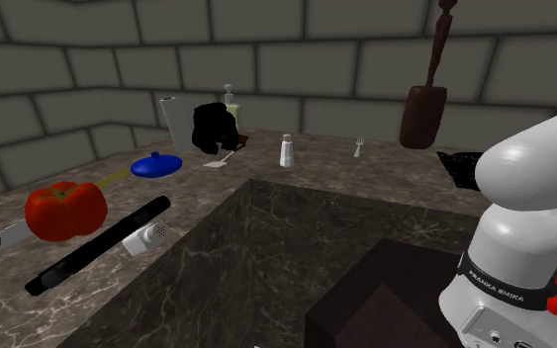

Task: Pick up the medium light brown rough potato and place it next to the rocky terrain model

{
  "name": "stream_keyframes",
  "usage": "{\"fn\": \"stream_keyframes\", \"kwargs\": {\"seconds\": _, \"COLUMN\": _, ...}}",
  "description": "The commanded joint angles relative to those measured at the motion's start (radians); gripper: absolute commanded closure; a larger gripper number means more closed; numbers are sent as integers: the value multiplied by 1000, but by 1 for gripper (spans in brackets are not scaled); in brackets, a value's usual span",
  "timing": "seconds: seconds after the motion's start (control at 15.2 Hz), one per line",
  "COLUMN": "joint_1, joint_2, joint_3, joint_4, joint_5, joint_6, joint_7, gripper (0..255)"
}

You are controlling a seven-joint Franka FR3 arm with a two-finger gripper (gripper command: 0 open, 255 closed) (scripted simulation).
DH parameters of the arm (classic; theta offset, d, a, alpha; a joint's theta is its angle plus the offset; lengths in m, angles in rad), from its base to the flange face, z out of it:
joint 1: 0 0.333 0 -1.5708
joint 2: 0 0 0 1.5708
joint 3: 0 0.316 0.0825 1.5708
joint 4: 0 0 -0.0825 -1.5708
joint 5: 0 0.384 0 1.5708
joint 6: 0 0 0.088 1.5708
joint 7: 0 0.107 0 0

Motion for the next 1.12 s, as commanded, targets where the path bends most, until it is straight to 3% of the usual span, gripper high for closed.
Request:
{"fn": "stream_keyframes", "kwargs": {"seconds": 0.0, "joint_1": 4, "joint_2": 1, "joint_3": -10, "joint_4": -5, "joint_5": -6, "joint_6": 12, "joint_7": 1, "gripper": 255}}
{"fn": "stream_keyframes", "kwargs": {"seconds": 0.33, "joint_1": 4, "joint_2": 0, "joint_3": -10, "joint_4": -4, "joint_5": -7, "joint_6": 11, "joint_7": 1, "gripper": 255}}
{"fn": "stream_keyframes", "kwargs": {"seconds": 0.4, "joint_1": 5, "joint_2": 1, "joint_3": -11, "joint_4": -4, "joint_5": -7, "joint_6": 11, "joint_7": 1, "gripper": 0}}
{"fn": "stream_keyframes", "kwargs": {"seconds": 0.73, "joint_1": 4, "joint_2": 0, "joint_3": -10, "joint_4": -4, "joint_5": -7, "joint_6": 11, "joint_7": 1, "gripper": 0}}
{"fn": "stream_keyframes", "kwargs": {"seconds": 1.06, "joint_1": 50, "joint_2": 26, "joint_3": 26, "joint_4": 120, "joint_5": 55, "joint_6": -81, "joint_7": -19, "gripper": 0}}
